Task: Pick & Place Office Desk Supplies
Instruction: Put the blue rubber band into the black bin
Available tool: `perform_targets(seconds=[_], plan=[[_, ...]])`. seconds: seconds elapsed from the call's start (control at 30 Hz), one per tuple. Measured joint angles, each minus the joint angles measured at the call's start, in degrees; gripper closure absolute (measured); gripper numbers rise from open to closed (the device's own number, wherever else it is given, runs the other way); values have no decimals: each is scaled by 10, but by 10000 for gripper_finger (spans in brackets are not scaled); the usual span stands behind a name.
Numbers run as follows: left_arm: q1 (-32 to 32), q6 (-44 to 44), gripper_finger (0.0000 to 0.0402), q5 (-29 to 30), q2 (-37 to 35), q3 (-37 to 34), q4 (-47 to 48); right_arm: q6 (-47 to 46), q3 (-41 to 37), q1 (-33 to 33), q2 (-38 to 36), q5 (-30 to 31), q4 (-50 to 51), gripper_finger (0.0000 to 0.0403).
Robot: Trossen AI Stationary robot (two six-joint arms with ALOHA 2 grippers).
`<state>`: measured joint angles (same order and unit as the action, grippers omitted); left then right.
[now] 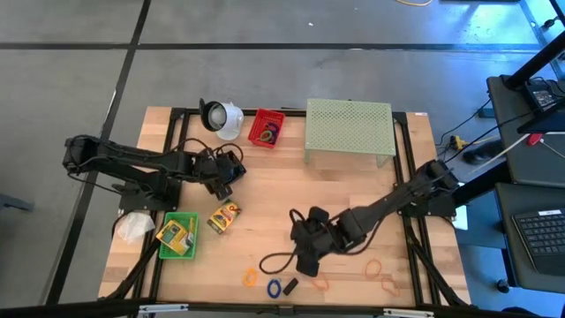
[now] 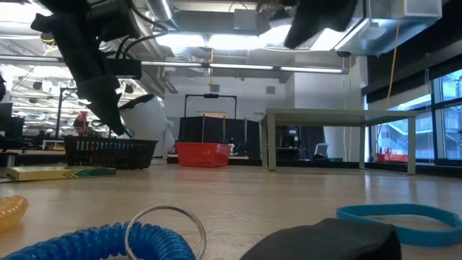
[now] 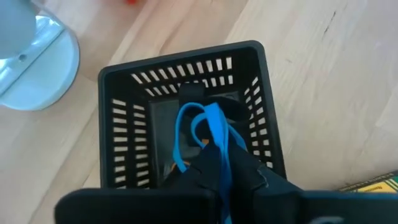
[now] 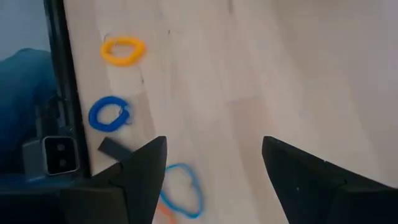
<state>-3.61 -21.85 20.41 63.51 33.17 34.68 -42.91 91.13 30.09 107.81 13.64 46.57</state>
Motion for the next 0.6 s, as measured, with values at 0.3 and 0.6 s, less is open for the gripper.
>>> perform_targets(seconds=[0.3,0.6], plan=[[0,0,349,1,0,0,27,-16,0,17,44,-55,6,136],[0,-41,270,20,0,24,47,26,0,12,49,-76,14,136]])
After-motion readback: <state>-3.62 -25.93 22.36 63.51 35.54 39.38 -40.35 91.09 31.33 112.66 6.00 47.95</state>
